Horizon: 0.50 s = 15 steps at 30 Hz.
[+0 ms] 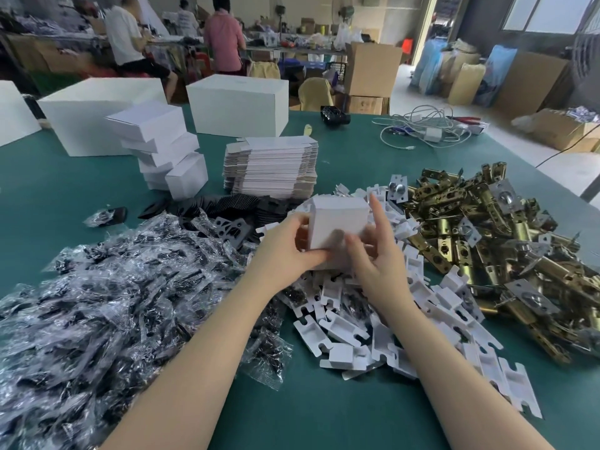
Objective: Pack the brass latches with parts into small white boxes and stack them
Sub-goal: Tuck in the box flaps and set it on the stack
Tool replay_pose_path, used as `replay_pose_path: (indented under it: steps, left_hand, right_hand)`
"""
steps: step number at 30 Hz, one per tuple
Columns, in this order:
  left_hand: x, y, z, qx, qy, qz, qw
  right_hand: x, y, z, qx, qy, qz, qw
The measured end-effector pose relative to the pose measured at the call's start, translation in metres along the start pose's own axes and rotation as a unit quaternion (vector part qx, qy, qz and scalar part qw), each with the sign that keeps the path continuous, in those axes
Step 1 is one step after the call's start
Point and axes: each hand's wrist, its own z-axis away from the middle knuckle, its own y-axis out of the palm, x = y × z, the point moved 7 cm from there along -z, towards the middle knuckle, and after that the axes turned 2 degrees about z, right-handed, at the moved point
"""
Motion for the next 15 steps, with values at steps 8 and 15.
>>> replay_pose_path:
  steps: [8,15]
  left_hand:
    - [-0.023,-0.101,-0.012,-0.188,-0.082,0.370,0.906]
    - [-0.012,-0.218,-0.084,-0.285,-0.068,-0.177,0.939]
  right_hand:
    - [-0.008,-0.001,0.002,0.008,0.028,0.050,0.998]
    - [-0.010,-0.001,0.000,0.011,0.031,0.078,0.996]
